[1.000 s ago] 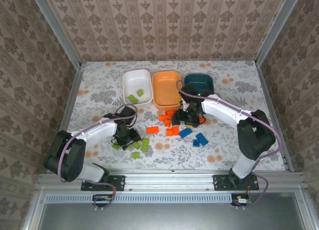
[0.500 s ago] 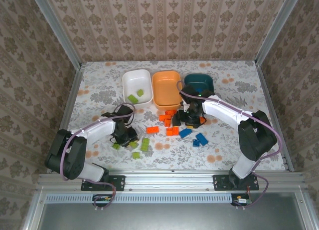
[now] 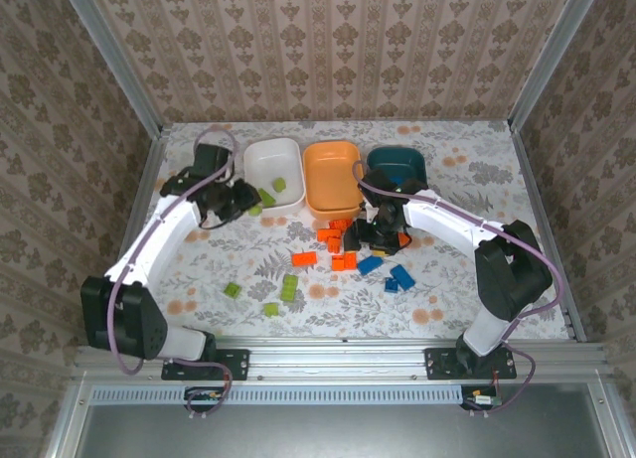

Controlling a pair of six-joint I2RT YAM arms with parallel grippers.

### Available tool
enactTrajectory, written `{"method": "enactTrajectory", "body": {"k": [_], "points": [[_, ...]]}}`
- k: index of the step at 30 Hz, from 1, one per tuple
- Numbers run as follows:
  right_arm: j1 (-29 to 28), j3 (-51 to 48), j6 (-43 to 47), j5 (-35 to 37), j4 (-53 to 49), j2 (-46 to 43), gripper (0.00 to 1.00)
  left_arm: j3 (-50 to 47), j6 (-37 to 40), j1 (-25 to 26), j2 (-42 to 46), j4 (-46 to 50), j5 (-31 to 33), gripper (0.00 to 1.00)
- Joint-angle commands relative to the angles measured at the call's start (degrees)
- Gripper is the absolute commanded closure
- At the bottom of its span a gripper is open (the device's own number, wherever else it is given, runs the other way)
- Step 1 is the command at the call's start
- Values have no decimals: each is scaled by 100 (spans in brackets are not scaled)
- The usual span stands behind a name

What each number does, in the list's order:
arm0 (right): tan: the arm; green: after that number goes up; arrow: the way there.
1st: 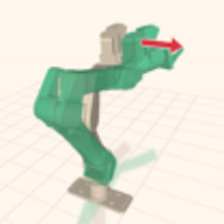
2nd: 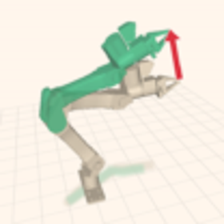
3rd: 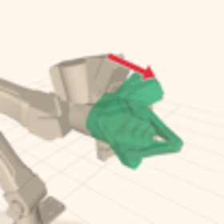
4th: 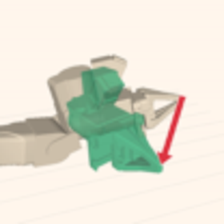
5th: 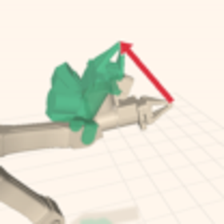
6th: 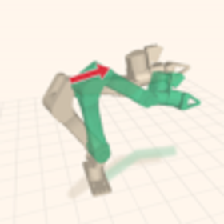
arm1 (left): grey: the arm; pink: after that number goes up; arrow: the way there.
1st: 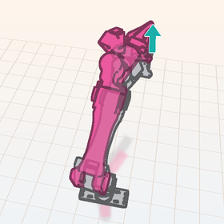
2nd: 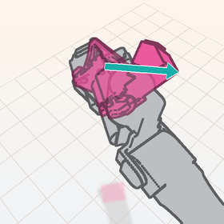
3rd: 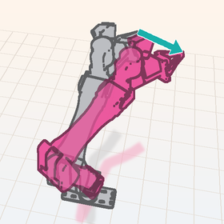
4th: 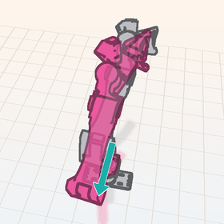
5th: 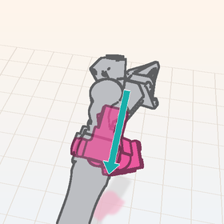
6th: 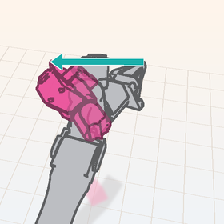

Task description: Sort the legos into containers by color

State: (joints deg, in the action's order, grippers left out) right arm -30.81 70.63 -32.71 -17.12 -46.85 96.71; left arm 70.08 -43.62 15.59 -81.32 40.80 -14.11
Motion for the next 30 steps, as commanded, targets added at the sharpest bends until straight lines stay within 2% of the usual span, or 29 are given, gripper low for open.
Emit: {"method": "enactTrajectory", "body": {"k": [1,10,15,17,18,23,26,30], "points": [[5,-115,82,40,-65,-184,31,827,582,-98,-937,221,-184,85],[31,-313,35,282,-165,-564,31,2818,1032,-205,-3213,638,-287,87],[35,-374,12,407,-259,-733,31,3545,1151,-241,-3965,902,-198,86],[40,-399,10,431,-271,-766,31,3762,1177,-251,-4098,1014,-211,73],[40,-401,10,445,-272,-771,31,3839,1196,-242,-4111,1068,-206,66],[40,-336,36,391,-259,-678,31,3687,1323,-251,-3718,1148,-115,57],[40,-233,69,333,-238,-556,31,3235,1455,-232,-3124,1210,25,48],[39,-99,124,281,-196,-359,31,2189,1678,-20,-1961,1390,245,46]]}}
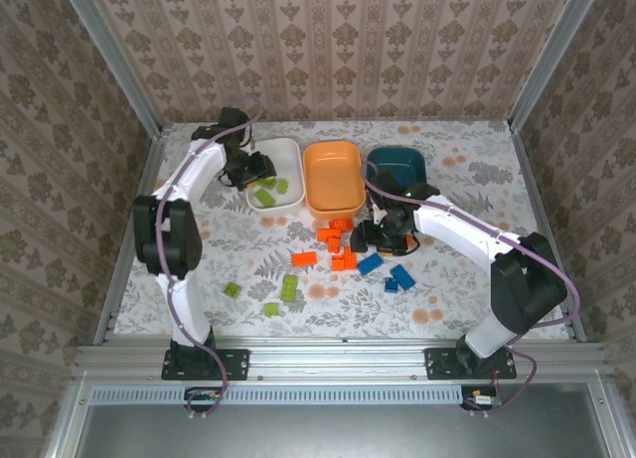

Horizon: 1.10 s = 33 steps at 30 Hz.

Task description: Sort the legos into containers by color

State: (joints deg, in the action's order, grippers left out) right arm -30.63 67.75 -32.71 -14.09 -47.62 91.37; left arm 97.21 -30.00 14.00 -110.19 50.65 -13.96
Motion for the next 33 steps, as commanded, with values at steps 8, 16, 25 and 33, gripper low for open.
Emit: {"method": "enactTrajectory", "body": {"k": [8,16,25,33], "points": [[65,224,131,-126,85,388,31,-2969,121,1896,3022,533,972,43],[71,203,46,-159,242,395,31,-4035,-637,3303,2998,-144,1281,41],[83,95,63,-35,156,151,31,-4047,-743,3809,2015,-347,1369,40],[100,-93,62,-117,266,126,31,-4106,-697,3811,1787,-341,1413,40]]}}
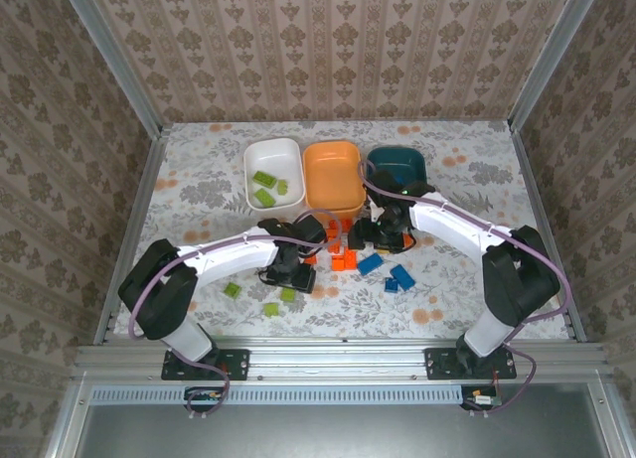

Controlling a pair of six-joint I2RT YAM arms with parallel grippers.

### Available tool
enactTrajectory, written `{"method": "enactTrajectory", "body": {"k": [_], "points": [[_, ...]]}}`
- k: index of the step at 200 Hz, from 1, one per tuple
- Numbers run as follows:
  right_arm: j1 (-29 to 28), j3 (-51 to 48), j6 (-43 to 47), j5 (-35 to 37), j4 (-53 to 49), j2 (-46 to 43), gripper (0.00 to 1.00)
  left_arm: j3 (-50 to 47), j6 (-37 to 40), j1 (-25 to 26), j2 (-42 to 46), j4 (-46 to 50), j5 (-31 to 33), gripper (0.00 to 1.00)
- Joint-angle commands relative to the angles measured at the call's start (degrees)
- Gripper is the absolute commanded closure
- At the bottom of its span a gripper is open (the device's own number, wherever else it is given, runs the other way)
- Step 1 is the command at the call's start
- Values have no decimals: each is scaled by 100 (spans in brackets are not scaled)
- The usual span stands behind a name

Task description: Sort the legos into containers by color

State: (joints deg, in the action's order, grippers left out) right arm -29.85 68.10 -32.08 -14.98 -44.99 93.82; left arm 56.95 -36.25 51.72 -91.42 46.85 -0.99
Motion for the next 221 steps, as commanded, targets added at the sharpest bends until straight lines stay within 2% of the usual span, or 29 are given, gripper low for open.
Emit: {"method": "enactTrajectory", "body": {"k": [1,59,115,131,151,179,204,221], "points": [[22,-136,-7,-25,14,-110,31,-108,-81,38,-116,28,109,40],[23,-95,2,-56,32,-33,31,-430,-207,32,-246,-194,63,47],[31,14,33,-41,-49,-26,31,-330,-174,-19,-369,-229,-23,71],[36,2,34,-34,-54,-54,31,-293,-151,-97,-314,-216,-52,79],[40,-16,30,-24,-54,-63,31,-216,-104,-253,-204,-147,-81,85],[105,-24,27,3,-83,-114,31,33,15,-776,215,106,-125,90],[260,-20,68,-9,-97,-200,31,469,239,-1696,727,193,-296,90],[359,2,101,38,-190,-235,31,978,414,-2391,693,141,-530,90]]}}
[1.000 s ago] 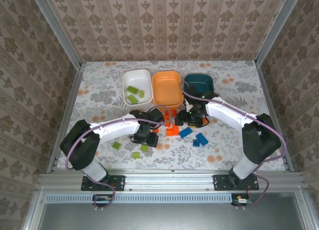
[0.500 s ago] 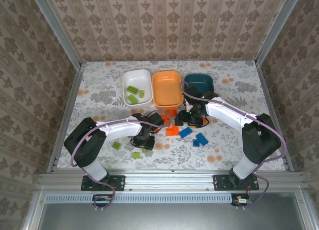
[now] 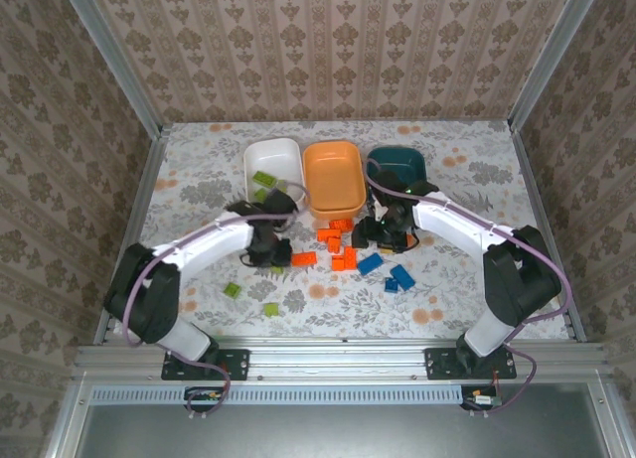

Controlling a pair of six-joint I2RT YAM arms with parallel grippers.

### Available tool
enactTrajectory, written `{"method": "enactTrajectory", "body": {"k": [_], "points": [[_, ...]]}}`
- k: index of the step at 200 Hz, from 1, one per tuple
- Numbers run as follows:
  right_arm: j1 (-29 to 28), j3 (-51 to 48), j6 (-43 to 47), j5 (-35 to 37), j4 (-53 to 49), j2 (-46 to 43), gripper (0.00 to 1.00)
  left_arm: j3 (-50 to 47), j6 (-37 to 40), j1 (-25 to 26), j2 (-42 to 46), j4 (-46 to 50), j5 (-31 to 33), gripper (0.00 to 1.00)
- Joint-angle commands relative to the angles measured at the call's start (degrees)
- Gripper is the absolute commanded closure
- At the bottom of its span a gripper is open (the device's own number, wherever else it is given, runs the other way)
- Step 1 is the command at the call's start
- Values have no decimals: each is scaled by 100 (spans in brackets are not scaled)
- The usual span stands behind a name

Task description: Sort the legos into containers by color

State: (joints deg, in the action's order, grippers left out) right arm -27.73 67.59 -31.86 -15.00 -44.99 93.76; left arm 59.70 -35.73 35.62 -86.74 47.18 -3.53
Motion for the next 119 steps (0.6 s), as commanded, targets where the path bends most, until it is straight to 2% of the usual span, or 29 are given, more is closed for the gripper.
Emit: {"method": "enactTrajectory", "body": {"k": [1,20,55,119], "points": [[155,57,86,45,-201,-227,31,750,372,-822,213,108,-291,90],[247,53,82,166,-346,-248,31,1614,640,-1425,-352,154,-482,90],[376,-171,-26,229,-402,-523,31,3501,1055,-1857,-1854,394,-548,90],[591,-534,-5,538,-868,-1149,31,6515,1640,-1911,-4330,1425,-161,90]]}}
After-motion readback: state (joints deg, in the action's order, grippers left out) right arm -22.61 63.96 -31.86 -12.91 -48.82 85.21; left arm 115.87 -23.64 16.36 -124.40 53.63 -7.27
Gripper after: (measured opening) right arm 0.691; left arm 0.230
